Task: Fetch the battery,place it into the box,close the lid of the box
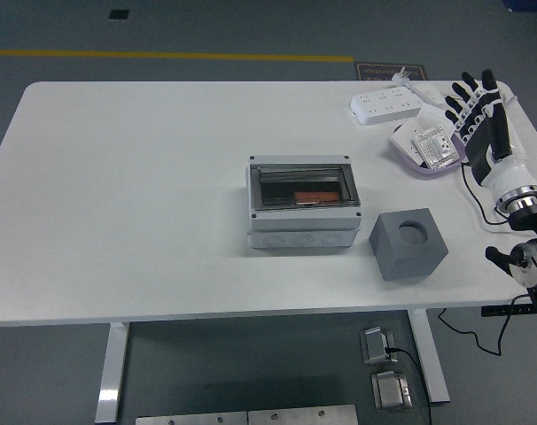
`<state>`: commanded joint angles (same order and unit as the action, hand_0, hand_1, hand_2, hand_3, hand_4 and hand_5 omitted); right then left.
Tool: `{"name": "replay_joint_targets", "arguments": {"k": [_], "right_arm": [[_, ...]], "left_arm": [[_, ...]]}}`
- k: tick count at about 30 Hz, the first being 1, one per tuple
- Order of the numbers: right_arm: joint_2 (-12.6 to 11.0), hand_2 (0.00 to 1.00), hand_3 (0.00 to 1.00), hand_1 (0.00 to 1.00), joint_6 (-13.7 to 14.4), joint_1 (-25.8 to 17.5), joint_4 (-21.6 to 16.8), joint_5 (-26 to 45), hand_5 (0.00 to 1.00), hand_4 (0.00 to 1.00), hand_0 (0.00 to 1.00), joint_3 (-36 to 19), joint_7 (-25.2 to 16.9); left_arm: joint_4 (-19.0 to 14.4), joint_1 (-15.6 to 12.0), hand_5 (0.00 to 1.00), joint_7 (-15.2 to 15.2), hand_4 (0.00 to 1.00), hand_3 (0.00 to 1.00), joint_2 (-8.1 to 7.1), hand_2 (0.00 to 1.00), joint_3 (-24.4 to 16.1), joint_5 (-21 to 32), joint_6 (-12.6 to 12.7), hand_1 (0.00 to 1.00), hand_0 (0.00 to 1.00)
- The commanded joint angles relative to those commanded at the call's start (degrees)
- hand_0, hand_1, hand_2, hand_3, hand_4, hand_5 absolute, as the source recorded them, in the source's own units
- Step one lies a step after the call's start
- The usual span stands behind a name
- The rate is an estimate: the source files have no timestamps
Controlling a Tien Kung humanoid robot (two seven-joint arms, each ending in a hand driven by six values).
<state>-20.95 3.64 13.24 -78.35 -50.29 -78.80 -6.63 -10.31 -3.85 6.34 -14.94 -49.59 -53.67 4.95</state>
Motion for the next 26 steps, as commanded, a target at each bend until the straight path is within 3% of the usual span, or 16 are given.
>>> {"name": "replay_joint_targets", "arguments": {"k": [13,14,19,20,26], "right_arm": [[-0.15,0.984,0.998,0.993,1.87,-0.14,-1.96,-1.04,0.998,0.998,0.998,-0.53,-3.61],[-0.15,0.894,0.96,0.867,1.97,-0.14,-2.06,-1.19,0.998,0.998,0.964,-0.57,-3.75],[-0.17,0.894,0.96,0.867,2.12,-0.14,-2.32,-1.9,0.998,0.998,0.964,-0.73,-3.91],[-0.17,0.772,0.858,0.72,2.09,-0.14,-2.31,-1.94,0.641,0.938,0.784,-0.75,-3.88],[-0.2,0.772,0.858,0.72,1.55,-0.19,-2.19,-2.31,0.641,0.938,0.784,-1.06,-3.27]], "left_arm": [[0.0,-0.13,0.002,-0.07,0.101,0.513,0.4,0.518,-0.51,-0.54,0.42,0.565,0.434],[0.0,-0.12,0.002,-0.09,0.095,0.521,0.39,0.517,-0.5,-0.52,0.43,0.564,0.433],[0.0,-0.04,0.002,-0.19,0.095,0.521,0.4,0.517,-0.36,-0.39,0.44,0.564,0.433],[0.0,-0.03,0.002,-0.2,0.098,0.521,0.39,0.519,-0.35,-0.37,0.44,0.564,0.432],[0.0,0.06,0.002,-0.22,0.098,0.521,0.28,0.519,-0.31,-0.32,0.44,0.564,0.432]]}}
